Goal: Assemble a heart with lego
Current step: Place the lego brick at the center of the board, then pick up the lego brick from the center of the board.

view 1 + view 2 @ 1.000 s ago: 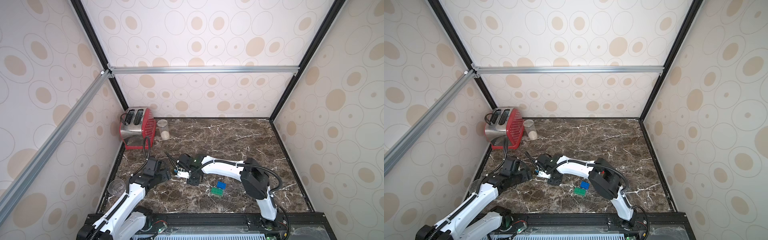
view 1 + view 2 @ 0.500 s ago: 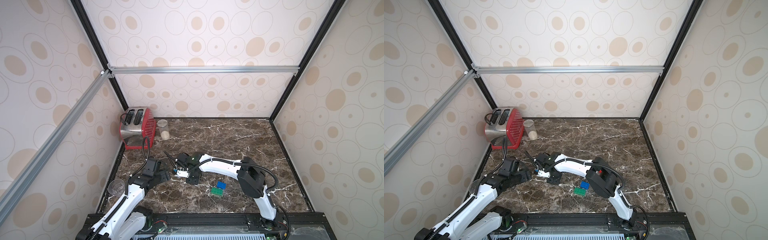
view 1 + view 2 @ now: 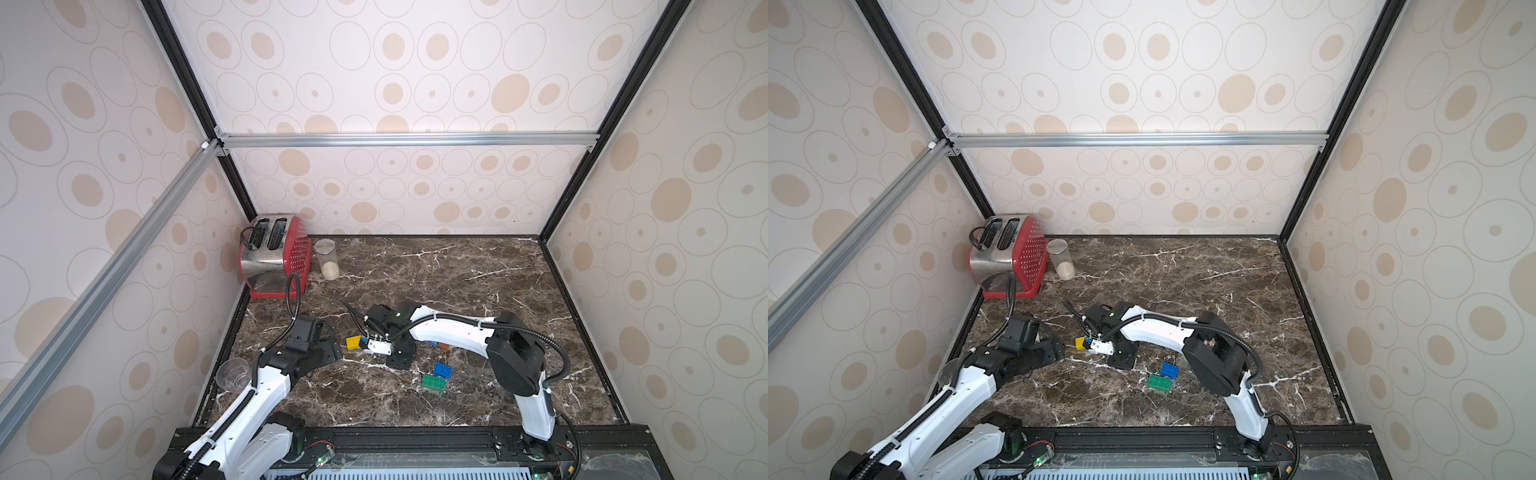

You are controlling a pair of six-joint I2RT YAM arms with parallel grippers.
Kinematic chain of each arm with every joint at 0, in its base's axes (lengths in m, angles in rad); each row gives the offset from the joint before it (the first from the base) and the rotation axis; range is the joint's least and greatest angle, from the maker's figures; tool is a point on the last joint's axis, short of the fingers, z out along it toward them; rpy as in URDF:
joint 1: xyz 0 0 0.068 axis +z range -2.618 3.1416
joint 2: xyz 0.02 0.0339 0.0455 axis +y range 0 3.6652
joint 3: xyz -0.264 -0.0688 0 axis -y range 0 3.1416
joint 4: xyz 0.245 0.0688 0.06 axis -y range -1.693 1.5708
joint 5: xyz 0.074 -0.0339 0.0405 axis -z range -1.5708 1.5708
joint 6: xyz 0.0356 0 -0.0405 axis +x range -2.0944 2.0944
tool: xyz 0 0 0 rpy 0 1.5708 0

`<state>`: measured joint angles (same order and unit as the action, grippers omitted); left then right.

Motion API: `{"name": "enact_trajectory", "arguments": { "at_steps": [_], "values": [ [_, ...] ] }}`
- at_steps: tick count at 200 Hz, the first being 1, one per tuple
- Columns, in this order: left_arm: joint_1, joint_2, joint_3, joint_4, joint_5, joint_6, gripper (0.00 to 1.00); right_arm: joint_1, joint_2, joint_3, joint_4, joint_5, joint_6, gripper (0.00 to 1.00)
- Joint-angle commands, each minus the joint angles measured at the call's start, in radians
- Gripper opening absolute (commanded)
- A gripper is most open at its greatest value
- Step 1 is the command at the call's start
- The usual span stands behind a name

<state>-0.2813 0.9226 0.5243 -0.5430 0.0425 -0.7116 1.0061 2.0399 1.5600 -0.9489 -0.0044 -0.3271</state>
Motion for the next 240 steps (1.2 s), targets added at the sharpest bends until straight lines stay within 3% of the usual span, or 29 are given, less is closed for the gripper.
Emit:
{"name": "enact_trajectory", "arguments": {
  "at_steps": [1,22,68,107,152,173,203,240],
  "values": [
    [0.008,0.017,0.018,0.041,0.044,0.008,0.86,-0.020,-0.019,-0.032,-0.020,-0.013,-0.004,0.18],
    [0.008,0.037,0.001,0.089,0.082,0.000,0.86,-0.020,-0.010,-0.026,-0.008,-0.026,0.003,0.22],
    [0.008,0.060,0.015,0.116,0.127,0.016,0.88,-0.020,-0.080,-0.035,0.032,-0.046,0.019,0.49],
    [0.008,0.061,0.028,0.104,0.160,0.049,0.87,-0.028,-0.145,-0.048,0.040,-0.038,0.021,0.55],
    [-0.012,0.106,0.005,0.172,0.266,0.036,0.80,-0.074,-0.284,-0.195,0.103,-0.010,0.077,0.56],
    [-0.055,0.131,0.006,0.199,0.265,0.024,0.80,-0.092,-0.352,-0.303,0.140,0.035,0.172,0.55],
    [-0.113,0.194,0.023,0.244,0.262,0.007,0.80,-0.121,-0.419,-0.415,0.188,0.005,0.335,0.54],
    [-0.122,0.240,0.035,0.274,0.272,0.007,0.80,-0.123,-0.430,-0.526,0.236,0.038,0.456,0.53]
  ]
}}
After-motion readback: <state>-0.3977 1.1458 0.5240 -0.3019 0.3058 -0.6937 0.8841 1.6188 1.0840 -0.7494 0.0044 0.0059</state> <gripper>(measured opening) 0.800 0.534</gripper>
